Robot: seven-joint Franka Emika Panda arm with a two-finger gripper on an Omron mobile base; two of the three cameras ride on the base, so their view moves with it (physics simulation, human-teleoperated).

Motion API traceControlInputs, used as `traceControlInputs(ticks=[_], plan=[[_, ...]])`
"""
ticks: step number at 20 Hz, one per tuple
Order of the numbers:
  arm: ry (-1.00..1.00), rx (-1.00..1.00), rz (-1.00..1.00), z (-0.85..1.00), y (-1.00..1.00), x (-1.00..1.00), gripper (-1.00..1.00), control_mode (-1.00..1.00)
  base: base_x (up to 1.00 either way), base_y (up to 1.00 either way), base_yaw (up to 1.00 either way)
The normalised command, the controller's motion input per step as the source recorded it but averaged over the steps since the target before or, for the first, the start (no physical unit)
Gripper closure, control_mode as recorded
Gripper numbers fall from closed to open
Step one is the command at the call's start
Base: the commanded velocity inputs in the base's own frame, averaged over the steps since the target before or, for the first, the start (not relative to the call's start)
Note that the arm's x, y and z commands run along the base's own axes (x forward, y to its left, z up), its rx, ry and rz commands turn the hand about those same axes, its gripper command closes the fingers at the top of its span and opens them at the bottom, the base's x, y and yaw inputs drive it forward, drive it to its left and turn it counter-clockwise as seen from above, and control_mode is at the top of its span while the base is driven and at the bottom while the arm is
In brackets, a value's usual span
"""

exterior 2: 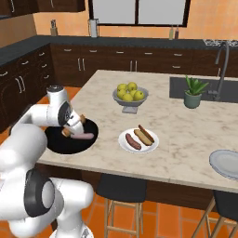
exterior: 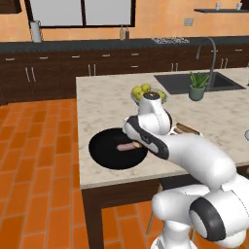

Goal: Place one bun and one sausage from the bowl on each plate.

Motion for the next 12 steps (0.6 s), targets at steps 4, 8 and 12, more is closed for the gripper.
traceControlInputs(ticks=[4,8,12], plan=[[-0.01,-0.05,0.39,0.05,-1.0,0.0,1.0,-1.0,0.0,0.0,0.0],[0.0,-0.04,0.14,-0.06,-0.26,-0.2,1.0,-1.0,0.0,0.0,0.0],[0.0,0.0,0.0,0.0,0.0,0.0,1.0,-1.0,0.0,0.0,0.0]])
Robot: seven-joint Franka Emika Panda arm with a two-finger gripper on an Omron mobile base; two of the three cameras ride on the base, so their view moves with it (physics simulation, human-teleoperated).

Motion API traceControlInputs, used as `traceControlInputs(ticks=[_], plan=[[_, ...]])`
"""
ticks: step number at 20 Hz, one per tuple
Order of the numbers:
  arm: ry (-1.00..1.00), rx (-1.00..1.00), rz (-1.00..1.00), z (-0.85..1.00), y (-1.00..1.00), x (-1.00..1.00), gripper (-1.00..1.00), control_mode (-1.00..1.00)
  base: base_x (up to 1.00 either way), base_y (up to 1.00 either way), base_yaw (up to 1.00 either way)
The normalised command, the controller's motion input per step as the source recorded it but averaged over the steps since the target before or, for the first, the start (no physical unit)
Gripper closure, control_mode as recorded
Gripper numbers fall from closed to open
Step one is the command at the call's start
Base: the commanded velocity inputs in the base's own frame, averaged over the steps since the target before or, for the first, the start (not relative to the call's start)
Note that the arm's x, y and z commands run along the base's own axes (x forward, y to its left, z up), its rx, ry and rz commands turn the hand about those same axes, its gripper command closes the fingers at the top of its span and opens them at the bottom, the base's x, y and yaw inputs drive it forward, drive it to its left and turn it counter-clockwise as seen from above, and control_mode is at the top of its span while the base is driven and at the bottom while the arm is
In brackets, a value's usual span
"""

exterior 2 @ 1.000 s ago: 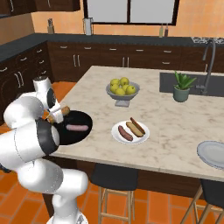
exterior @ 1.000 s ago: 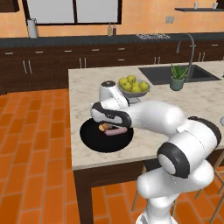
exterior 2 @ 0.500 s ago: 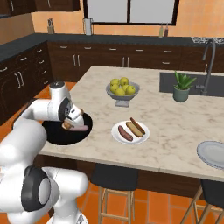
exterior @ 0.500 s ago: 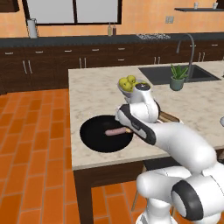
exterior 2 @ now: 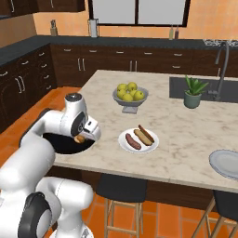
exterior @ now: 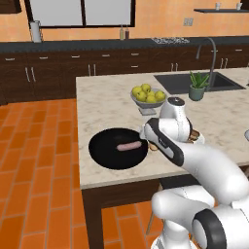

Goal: Place one bun and one sausage from the bowl on each plate.

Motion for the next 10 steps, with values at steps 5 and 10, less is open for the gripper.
traceControlInputs(ticks=[5,10], plan=[[0.0,0.0,0.0,0.0,0.0,0.0,1.0,1.0,0.0,-0.45,0.0],[0.0,0.0,0.0,0.0,0.0,0.0,1.0,1.0,0.0,-0.99,-0.02]])
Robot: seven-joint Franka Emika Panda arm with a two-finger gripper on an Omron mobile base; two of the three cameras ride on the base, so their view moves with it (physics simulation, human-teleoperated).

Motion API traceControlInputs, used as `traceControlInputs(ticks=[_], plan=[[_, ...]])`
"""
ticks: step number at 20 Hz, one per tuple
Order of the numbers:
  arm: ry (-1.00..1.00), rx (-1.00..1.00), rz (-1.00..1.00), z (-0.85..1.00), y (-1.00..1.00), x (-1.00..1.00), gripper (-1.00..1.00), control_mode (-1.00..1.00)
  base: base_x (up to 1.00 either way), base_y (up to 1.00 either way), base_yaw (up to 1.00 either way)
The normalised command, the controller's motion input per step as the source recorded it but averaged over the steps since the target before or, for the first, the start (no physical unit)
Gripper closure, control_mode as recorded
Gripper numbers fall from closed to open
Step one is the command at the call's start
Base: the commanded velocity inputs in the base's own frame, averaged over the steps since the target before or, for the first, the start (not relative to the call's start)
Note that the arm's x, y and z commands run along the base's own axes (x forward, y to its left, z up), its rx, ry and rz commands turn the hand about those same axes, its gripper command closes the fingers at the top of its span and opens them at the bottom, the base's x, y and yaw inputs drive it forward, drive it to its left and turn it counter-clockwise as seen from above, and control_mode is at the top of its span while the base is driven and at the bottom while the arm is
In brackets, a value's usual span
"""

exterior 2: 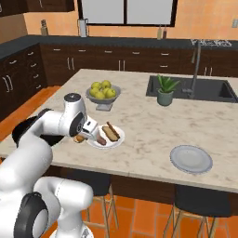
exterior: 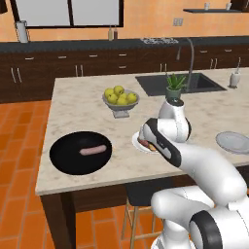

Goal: Place one bun and one sausage from the bowl on each plate.

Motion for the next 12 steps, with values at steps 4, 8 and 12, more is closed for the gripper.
traceControlInputs(ticks=[4,8,12], plan=[[0.0,0.0,0.0,0.0,0.0,0.0,1.0,1.0,0.39,-1.0,-0.11],[0.0,0.0,0.0,0.0,0.0,0.0,1.0,1.0,0.61,-1.0,-0.28],[0.0,0.0,0.0,0.0,0.0,0.0,1.0,1.0,0.38,-1.0,-0.31]])
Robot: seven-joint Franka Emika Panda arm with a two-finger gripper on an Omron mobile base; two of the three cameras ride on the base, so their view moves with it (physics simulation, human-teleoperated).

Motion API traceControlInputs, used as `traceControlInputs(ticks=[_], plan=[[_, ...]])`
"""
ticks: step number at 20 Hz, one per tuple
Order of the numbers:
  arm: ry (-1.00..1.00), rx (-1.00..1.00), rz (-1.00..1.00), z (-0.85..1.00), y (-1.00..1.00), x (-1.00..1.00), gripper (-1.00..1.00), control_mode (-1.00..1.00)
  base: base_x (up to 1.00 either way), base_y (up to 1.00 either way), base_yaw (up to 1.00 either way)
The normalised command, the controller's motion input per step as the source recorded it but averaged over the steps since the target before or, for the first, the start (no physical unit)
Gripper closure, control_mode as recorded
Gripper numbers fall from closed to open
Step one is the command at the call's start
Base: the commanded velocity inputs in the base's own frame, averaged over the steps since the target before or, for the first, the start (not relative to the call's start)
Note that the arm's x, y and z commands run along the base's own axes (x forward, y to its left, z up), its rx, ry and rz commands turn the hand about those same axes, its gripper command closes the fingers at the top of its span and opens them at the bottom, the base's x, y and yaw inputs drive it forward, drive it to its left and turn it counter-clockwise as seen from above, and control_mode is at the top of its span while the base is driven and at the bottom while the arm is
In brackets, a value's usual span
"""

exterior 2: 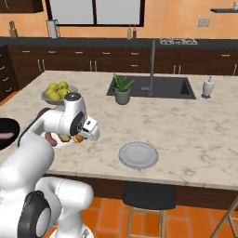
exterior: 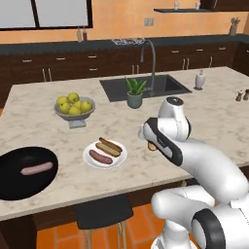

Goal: Place one bun and one sausage from the bowl on each plate.

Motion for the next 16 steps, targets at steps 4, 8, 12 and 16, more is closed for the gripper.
traceControlInputs(ticks=[4,8,12,16], plan=[[0.0,0.0,0.0,0.0,0.0,0.0,1.0,1.0,0.04,-0.5,-0.12],[0.0,0.0,0.0,0.0,-0.11,0.07,1.0,-1.0,0.1,-0.43,0.0],[0.01,0.01,0.02,-0.03,-0.66,0.36,1.0,-1.0,0.0,0.0,0.0],[0.11,0.0,0.0,-0.36,-1.0,0.79,1.0,-1.0,0.0,0.0,0.0]])
